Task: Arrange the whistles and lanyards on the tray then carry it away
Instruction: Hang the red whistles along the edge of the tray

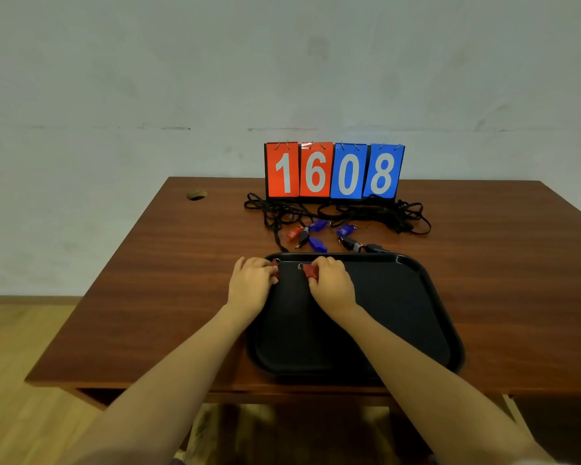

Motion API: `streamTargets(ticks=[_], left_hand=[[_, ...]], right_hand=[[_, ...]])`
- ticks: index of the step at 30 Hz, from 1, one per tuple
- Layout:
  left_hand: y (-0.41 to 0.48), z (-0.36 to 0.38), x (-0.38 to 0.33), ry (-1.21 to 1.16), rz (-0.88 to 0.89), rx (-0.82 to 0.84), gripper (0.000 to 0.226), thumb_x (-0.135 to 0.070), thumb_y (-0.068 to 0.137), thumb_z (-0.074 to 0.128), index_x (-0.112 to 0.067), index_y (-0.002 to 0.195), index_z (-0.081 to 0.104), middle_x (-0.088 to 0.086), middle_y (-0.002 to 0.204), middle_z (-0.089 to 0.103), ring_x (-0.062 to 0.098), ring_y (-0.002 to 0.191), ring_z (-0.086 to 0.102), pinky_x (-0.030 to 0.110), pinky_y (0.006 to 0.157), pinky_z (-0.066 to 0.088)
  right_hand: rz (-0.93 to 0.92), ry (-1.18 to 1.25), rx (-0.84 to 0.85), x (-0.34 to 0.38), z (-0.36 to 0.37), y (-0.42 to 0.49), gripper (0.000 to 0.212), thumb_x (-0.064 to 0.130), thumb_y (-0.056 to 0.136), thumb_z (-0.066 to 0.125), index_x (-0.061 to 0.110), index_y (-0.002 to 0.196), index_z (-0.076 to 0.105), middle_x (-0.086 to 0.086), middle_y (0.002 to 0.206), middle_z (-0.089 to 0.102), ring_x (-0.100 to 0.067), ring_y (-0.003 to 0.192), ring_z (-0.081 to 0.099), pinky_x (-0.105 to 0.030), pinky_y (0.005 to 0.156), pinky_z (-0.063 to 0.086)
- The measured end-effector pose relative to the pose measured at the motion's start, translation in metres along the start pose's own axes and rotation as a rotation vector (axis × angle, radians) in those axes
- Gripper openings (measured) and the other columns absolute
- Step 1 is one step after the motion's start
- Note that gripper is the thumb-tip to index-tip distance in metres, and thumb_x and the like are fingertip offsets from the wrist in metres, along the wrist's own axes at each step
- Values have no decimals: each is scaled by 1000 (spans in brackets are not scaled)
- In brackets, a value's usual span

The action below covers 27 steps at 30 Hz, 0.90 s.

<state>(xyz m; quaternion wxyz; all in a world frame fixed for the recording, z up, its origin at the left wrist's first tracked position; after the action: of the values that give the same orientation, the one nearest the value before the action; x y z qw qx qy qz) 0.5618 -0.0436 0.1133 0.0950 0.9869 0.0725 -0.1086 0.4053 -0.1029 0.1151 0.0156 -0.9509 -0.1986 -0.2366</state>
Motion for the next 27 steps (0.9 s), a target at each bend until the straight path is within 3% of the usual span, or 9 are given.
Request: streamTargets(ticks=[2,7,16,27], left_hand=[[0,-1,-1,76,-10,14,32,-27,97,45,-24,126,60,-5,132,56,16,130,41,37,116,12],[1,-4,-4,156,-5,10,28,-26,94,48,-21,119,60,-1,125,62,19,125,46,37,113,20],[3,-6,-6,188,-14,27,23,-26,93,49,-20,109,64,-1,118,65,20,120,49,35,107,25],[3,-4,-5,196,-10,32,28,-27,94,47,-21,118,61,0,123,63,22,121,48,35,108,26]], right_hand=[[20,-42,-7,-3,1,-1,31,23,90,55,13,120,54,-5,120,52,-20,112,47,-34,93,46],[122,18,-14,-2,-5,4,29,37,87,60,17,108,58,-4,118,50,-22,115,44,-34,95,41],[231,13,53,24,16,16,51,49,84,60,13,121,56,-6,125,52,-24,120,45,-40,102,39],[272,67,95,24,21,26,47,51,85,59,13,112,62,-6,122,55,-26,120,46,-43,102,39]])
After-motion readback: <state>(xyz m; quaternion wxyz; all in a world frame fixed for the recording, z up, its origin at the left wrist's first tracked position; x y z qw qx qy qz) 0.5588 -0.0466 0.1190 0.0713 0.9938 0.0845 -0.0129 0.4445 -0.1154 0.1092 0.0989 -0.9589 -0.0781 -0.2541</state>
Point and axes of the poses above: each hand's wrist, its own y-axis towards the middle knuckle, its own z-axis out of the palm, x = y × z, the point moved 2 cm from there along y, towards the middle knuckle
